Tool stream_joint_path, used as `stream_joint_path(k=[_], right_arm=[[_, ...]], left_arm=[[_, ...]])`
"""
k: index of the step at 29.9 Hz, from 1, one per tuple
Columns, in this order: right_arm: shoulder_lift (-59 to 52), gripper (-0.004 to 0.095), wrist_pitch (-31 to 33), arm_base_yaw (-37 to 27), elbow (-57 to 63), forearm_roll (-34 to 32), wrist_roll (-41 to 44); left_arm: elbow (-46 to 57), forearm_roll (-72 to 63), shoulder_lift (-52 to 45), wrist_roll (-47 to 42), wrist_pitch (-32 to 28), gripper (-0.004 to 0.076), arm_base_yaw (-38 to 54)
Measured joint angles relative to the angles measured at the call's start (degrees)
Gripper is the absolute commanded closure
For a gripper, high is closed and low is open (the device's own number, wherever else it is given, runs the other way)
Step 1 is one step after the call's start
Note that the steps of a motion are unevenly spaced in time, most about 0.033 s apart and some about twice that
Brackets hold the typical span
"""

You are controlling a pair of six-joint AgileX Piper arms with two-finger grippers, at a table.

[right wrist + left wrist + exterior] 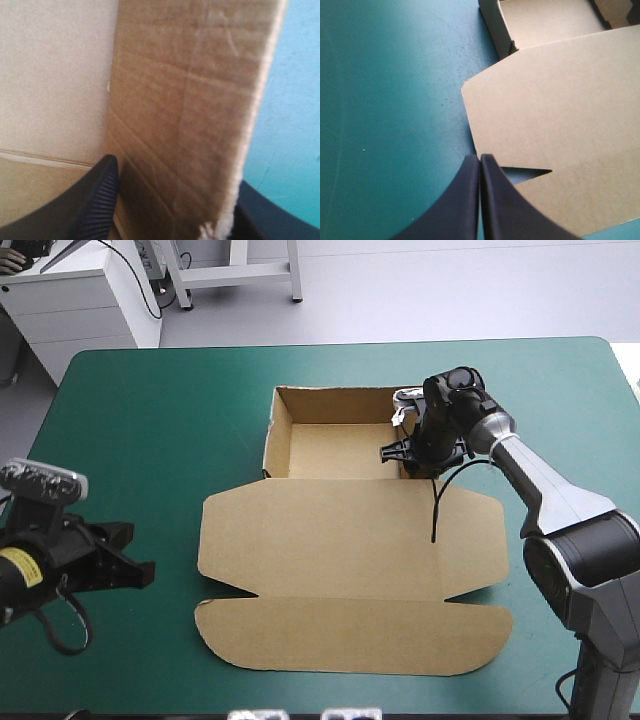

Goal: Fold the box

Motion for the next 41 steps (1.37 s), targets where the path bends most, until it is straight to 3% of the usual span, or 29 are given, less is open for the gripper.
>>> stream_joint_path(k=[4, 13, 19, 28, 34, 41], right_arm=[[0.0, 0.0921, 0.0, 0.0, 0.0, -0.3, -1.1], [0.0, 0.0927, -2.8, -0.2, 0.0, -0.9, -2.9], [0.1, 0.0928, -0.5, -3.8, -2.4, -0.2, -6.5], [-2.9, 0.0928, 3.2, -22.1, -14.7, -1.0, -12.8], [-3.4, 0.0928, 3.4, -35.9, -15.0, -2.2, -14.6], [-0.6, 0.0926, 3.6, -42.5, -12.2, -2.0, -16.6]], left_arm=[[8.3, 0.4, -7.4, -0.1, -1.7, 0.0732, 0.0], [27.8, 1.1, -25.8, -0.3, -9.6, 0.0732, 0.0], [36.8, 1.6, -37.9, -0.3, -13.0, 0.0732, 0.0], [39.5, 1.7, -43.4, -0.8, -13.2, 0.0732, 0.0], [39.6, 1.7, -43.4, -1.0, -13.4, 0.0732, 0.0], [40.0, 1.8, -43.4, -1.0, -13.5, 0.0732, 0.0]])
